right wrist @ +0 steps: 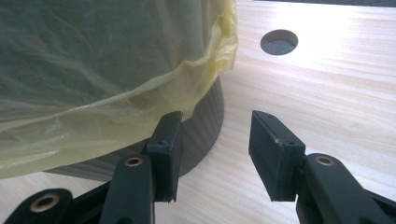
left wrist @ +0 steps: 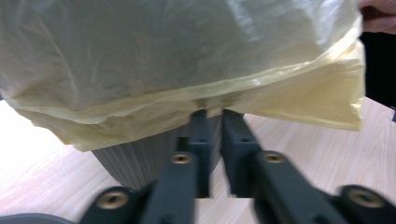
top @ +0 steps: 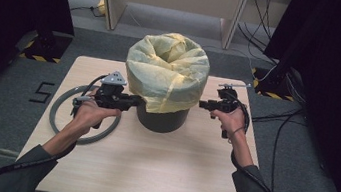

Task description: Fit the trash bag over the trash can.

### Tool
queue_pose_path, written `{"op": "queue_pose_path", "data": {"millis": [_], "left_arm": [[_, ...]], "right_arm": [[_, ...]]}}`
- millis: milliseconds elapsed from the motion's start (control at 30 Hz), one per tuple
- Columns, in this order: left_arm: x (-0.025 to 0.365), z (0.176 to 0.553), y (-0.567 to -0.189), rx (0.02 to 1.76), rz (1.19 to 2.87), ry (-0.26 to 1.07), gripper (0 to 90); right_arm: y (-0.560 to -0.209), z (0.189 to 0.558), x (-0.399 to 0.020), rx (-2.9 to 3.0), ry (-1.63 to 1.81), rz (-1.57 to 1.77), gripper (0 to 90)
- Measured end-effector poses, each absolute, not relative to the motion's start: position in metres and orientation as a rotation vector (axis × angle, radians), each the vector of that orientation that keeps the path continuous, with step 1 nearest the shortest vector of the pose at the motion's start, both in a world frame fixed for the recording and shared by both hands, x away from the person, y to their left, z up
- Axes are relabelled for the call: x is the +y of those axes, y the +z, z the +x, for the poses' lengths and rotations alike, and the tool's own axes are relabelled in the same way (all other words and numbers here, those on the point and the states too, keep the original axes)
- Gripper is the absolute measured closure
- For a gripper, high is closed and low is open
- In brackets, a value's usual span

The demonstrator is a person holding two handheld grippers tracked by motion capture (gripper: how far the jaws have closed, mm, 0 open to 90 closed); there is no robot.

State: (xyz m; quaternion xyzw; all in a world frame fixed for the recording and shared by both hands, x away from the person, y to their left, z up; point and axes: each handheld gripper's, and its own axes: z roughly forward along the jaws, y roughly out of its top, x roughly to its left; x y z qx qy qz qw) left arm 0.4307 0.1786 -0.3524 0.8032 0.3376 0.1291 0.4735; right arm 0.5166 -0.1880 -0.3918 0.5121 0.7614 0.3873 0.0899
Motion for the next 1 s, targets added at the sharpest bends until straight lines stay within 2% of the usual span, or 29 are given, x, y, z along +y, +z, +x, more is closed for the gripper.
{"op": "queue_pose_path", "data": {"millis": [67, 333, 467, 567, 600, 733, 867, 1000], "left_arm": [[0.178, 0.431, -0.355, 0.815, 1.974, 0.274, 89.4], [0.179, 0.427, -0.366, 0.801, 2.005, 0.272, 89.7], [0.186, 0.422, -0.369, 0.798, 2.015, 0.288, 89.2], [0.193, 0.415, -0.374, 0.806, 2.027, 0.292, 74.4], [0.196, 0.413, -0.377, 0.821, 2.011, 0.274, 67.7], [0.202, 0.406, -0.384, 0.886, 1.907, 0.161, 51.8], [0.196, 0.402, -0.381, 0.899, 1.867, 0.138, 45.7], [0.19, 0.401, -0.373, 0.901, 1.834, 0.104, 41.1]], "right_arm": [[-0.391, 0.516, -0.19, 2.26, 1.154, 1.52, 55.0], [-0.384, 0.513, -0.201, 2.237, 1.169, 1.521, 55.6], [-0.369, 0.51, -0.208, 2.208, 1.186, 1.509, 53.6], [-0.345, 0.509, -0.217, 2.155, 1.184, 1.477, 52.0], [-0.335, 0.509, -0.22, 2.14, 1.189, 1.47, 51.4], [-0.302, 0.506, -0.223, 2.102, 1.201, 1.427, 50.5], [-0.283, 0.503, -0.217, 2.1, 1.211, 1.387, 50.4], [-0.285, 0.502, -0.209, 2.13, 1.207, 1.379, 50.4]]}}
